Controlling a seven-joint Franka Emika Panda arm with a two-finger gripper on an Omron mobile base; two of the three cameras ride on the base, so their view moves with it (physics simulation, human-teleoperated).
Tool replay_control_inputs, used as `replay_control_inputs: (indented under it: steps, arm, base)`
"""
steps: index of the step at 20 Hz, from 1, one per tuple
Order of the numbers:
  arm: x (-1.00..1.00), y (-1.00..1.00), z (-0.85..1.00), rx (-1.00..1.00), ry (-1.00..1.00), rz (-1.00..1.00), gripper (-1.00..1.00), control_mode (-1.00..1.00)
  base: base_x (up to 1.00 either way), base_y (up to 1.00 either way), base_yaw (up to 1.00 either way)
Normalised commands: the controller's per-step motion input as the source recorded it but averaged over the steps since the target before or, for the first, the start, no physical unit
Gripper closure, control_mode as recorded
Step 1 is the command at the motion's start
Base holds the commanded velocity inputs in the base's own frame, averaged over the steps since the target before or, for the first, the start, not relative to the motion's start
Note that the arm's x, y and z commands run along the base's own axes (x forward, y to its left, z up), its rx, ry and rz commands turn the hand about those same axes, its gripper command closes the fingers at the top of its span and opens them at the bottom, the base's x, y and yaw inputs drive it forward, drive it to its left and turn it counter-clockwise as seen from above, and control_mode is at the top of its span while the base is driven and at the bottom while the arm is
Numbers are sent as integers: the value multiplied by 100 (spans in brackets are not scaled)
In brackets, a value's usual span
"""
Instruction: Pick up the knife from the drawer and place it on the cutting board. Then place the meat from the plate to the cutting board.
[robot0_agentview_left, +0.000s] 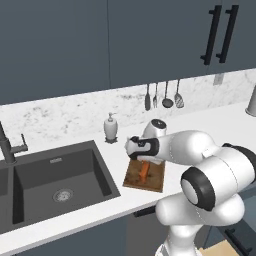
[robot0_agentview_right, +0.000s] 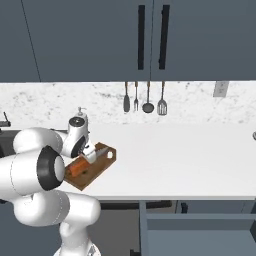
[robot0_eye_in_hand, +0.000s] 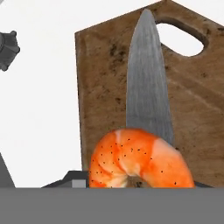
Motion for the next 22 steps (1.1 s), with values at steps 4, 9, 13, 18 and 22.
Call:
replay_control_inputs:
  steps: [4,9,13,18,22]
  arm:
    - [0,0,0,0,-1,0,-100,-100]
    - [0,0,0,0,0,0,-100,-100]
    - [-1,0,0,0,0,0,-100,-100]
    - [-22,0,27,0,-5,0,-100,-100]
    - [-27,3,58,0,-1,0,-100,-100]
  base:
    - [0,0,0]
    - [0,0,0]
    - [0,0,0]
    - [0,0,0]
    - [0,0,0]
